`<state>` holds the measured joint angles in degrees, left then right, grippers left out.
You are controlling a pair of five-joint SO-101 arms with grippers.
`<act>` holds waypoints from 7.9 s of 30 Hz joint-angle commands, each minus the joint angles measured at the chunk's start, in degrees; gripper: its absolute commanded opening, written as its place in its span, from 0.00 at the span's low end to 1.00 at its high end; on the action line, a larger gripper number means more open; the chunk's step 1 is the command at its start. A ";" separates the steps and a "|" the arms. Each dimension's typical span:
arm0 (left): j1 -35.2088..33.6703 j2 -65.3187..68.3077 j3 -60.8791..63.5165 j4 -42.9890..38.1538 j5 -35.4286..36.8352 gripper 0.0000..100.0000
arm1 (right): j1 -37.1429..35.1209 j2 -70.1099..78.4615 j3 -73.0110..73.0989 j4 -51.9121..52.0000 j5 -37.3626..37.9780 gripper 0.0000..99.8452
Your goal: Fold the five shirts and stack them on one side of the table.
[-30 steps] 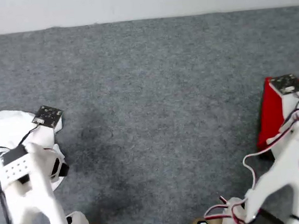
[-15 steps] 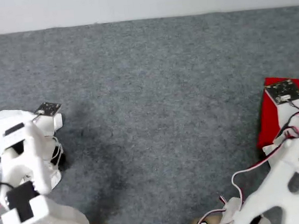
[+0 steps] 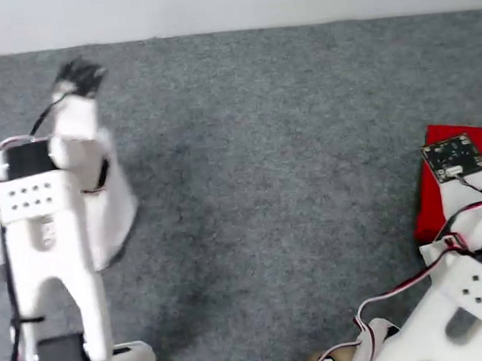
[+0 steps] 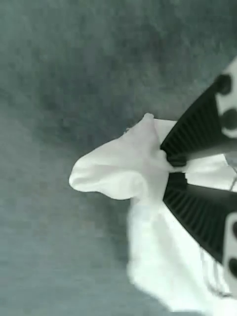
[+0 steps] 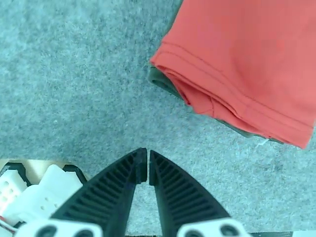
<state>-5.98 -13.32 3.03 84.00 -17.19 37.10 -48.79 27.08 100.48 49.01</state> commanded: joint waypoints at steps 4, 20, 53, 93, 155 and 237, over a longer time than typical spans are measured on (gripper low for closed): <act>21.71 -8.26 -9.01 4.31 0.88 0.01 | -0.22 -1.10 -0.35 2.24 0.44 0.01; 36.31 -19.16 -0.48 16.35 0.97 0.10 | -0.57 -1.10 2.11 2.24 0.26 0.01; -0.18 -27.34 15.43 15.21 4.40 0.10 | -57.45 34.07 -9.93 -0.66 -40.70 0.19; -39.03 -27.43 17.10 15.38 -10.81 0.10 | -69.32 62.46 -54.07 2.24 -26.55 0.01; -24.09 -13.54 26.86 8.18 -35.69 0.21 | -63.43 27.56 -17.58 2.33 -24.62 0.19; -50.37 -6.42 20.62 -6.24 -18.64 0.14 | -102.55 40.22 -10.02 1.80 -35.78 0.20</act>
<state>-53.98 -17.63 23.52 79.96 -36.44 -61.10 -11.87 21.45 100.66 14.46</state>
